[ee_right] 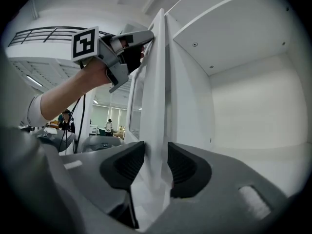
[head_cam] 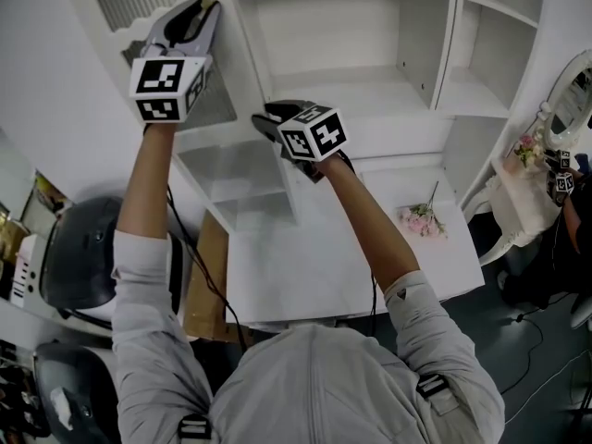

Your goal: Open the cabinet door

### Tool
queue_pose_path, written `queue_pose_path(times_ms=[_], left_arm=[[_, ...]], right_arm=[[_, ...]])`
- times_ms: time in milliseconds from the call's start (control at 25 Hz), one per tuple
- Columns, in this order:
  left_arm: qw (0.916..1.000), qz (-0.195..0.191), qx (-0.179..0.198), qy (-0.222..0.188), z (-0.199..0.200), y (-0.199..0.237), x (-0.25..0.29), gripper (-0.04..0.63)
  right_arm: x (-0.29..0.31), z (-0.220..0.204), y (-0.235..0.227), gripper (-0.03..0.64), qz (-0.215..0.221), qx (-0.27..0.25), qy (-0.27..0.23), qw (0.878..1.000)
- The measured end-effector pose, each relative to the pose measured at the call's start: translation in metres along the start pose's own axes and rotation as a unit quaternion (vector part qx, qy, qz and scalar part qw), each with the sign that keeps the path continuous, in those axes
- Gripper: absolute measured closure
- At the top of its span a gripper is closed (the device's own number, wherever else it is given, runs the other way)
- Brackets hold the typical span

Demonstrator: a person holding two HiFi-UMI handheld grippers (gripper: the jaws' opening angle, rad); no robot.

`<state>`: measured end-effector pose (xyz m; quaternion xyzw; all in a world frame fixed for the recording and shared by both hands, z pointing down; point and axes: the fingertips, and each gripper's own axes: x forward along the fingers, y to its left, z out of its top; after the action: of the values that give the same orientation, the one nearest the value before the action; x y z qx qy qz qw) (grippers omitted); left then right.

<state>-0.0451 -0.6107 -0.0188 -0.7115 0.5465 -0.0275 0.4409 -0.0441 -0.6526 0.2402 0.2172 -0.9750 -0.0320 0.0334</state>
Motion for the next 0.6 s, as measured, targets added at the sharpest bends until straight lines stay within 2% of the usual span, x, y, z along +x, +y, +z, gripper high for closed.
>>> queue_pose_path(times_ms=[200,600], left_arm=[[0.9999,-0.007,-0.011,-0.001,0.002,0.0,-0.001,0.502],[0.9983,-0.031,-0.038,-0.032,0.018,-0.001,-0.028,0.5]], right_arm=[[0.007,-0.005,0.007,0.474,-0.005,-0.004,0.013,1.0],[-0.011,-0.006,0.034,0.495,-0.017,0.02,0.014,1.0]])
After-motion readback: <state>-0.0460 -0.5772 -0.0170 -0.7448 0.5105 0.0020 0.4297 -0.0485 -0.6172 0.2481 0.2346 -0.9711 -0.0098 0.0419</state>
